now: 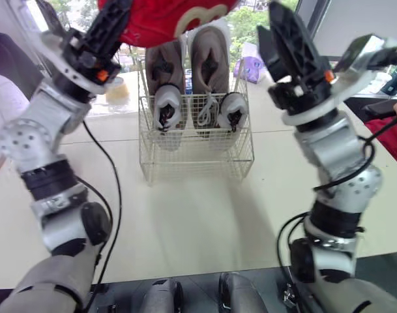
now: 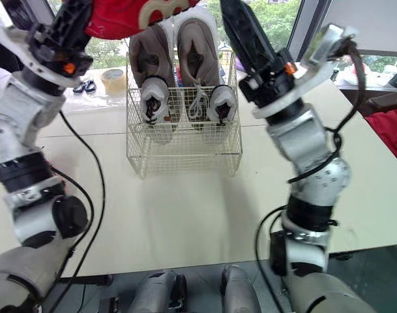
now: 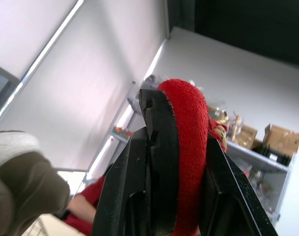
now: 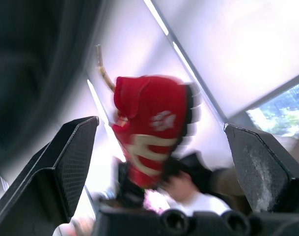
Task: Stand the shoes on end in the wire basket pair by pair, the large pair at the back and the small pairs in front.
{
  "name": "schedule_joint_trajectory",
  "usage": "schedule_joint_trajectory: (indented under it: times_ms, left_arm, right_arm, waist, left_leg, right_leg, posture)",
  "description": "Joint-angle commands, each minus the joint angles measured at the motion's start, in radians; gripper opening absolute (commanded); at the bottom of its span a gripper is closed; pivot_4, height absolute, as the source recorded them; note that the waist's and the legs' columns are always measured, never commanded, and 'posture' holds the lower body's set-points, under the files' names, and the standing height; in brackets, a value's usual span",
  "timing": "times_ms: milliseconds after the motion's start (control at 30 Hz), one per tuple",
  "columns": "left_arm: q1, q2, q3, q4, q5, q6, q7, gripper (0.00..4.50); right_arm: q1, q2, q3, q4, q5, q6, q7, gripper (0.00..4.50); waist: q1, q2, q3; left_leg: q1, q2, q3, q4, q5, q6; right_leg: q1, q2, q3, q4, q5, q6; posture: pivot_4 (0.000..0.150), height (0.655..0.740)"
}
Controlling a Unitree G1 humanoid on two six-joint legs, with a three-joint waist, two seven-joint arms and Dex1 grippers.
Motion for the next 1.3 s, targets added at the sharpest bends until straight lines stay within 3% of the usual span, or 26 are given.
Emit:
schedule_joint_trajectory:
  times_ms: [33,433,900,1000,1167,1200,1267,1300]
  left_arm:
    - [0.004,-0.033,0.012,-0.082,-0.065,-0.071,0.06,0.95]
    - [0.087,-0.071,-0.063,-0.163,-0.168,-0.103,0.123,0.95]
    - [0.161,-0.064,-0.123,-0.206,-0.201,-0.133,0.144,0.95]
    - [0.171,-0.061,-0.143,-0.213,-0.193,-0.13,0.142,0.95]
    - [0.194,-0.036,-0.159,-0.218,-0.179,-0.128,0.135,0.95]
    - [0.207,-0.025,-0.169,-0.219,-0.162,-0.123,0.129,0.95]
    - [0.229,-0.003,-0.183,-0.221,-0.14,-0.117,0.112,0.95]
    - [0.242,0.011,-0.188,-0.228,-0.143,-0.107,0.095,1.25]
  right_arm:
    - [-0.023,0.065,0.059,-0.077,-0.047,-0.072,-0.094,4.43]
    - [-0.088,0.119,0.134,-0.023,-0.215,-0.168,-0.068,4.43]
    - [-0.077,0.104,0.097,-0.027,-0.173,-0.175,-0.038,4.43]
    - [-0.072,0.103,0.101,-0.035,-0.172,-0.174,-0.041,3.65]
    - [-0.068,0.105,0.102,-0.049,-0.169,-0.176,-0.052,1.31]
    - [-0.07,0.102,0.101,-0.049,-0.167,-0.176,-0.052,1.01]
    - [-0.076,0.097,0.099,-0.047,-0.167,-0.175,-0.051,1.01]
    - [-0.079,0.094,0.098,-0.046,-0.168,-0.174,-0.048,0.99]
  waist:
    - [-0.001,0.0,0.0]
    - [-0.002,-0.001,0.0]
    - [-0.001,-0.001,0.0]
    - [-0.001,-0.001,0.0]
    - [-0.002,-0.001,0.0]
    - [-0.002,-0.001,0.0]
    - [-0.002,-0.001,0.0]
    - [-0.003,0.0,0.0]
  left_leg:
    - [0.0,0.0,0.0,0.0,0.0,0.0]
    - [0.0,-0.001,0.0,0.001,-0.002,0.004]
    - [0.0,0.0,0.0,0.0,-0.003,0.006]
    - [0.0,0.0,0.0,0.0,-0.003,0.006]
    - [0.0,0.0,0.0,0.0,-0.003,0.006]
    - [0.0,0.0,0.0,0.0,-0.003,0.006]
    - [0.0,0.0,0.0,0.0,-0.003,0.006]
    - [0.0,0.0,0.0,0.0,-0.003,0.006]
  right_leg:
    - [0.0,0.0,0.0,0.001,0.0,0.0]
    - [0.0,0.001,0.001,0.004,0.0,0.0]
    - [0.0,0.001,0.001,0.004,0.0,0.0]
    - [0.0,0.001,0.001,0.004,0.0,0.0]
    - [0.0,0.001,0.001,0.004,0.0,0.0]
    - [0.0,0.001,0.001,0.004,0.0,0.0]
    - [0.0,0.002,0.001,0.004,-0.001,0.0]
    - [0.0,0.002,0.001,0.004,-0.001,0.0]
  posture:
    - [0.15,0.74]
    - [0.15,0.74]
    - [0.15,0.74]
    - [0.15,0.74]
    - [0.15,0.74]
    - [0.15,0.74]
    - [0.15,0.74]
    - [0.15,0.74]
